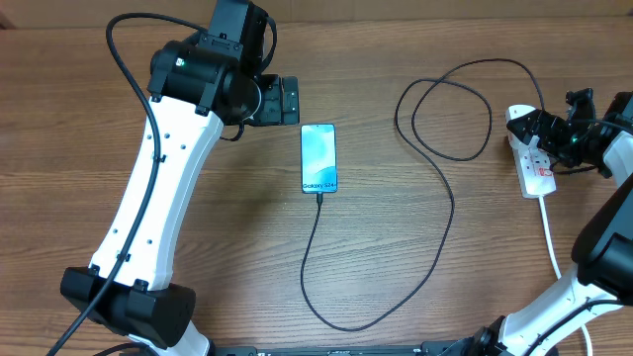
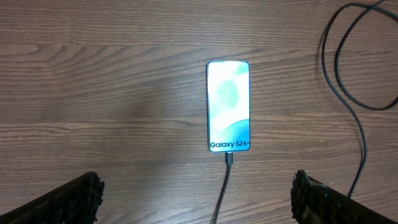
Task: Plug charger to phone and switch on socket
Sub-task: 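Keep pushing the orange switch down with the right gripper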
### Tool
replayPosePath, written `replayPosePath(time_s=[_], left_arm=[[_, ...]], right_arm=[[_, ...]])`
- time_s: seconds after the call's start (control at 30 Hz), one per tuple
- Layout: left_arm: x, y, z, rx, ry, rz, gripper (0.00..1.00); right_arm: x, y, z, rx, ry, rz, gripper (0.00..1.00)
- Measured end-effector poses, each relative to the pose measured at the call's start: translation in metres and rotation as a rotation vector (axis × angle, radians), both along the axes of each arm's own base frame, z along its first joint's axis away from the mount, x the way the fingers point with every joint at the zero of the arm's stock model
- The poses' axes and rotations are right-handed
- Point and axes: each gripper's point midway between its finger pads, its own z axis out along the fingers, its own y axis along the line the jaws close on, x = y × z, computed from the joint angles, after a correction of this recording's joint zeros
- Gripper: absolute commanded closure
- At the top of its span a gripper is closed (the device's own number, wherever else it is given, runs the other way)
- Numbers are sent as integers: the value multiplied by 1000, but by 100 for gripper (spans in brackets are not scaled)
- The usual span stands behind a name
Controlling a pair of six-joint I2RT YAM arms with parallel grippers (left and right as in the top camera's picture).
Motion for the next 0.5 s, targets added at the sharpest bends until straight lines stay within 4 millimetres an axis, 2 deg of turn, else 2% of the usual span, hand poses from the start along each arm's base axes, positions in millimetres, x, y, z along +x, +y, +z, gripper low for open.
replayPosePath(time_s=[0.5], left_arm=[[0, 0, 0, 0, 0, 0, 0]], right_arm=[[-1, 0, -1, -1, -15, -14, 0]])
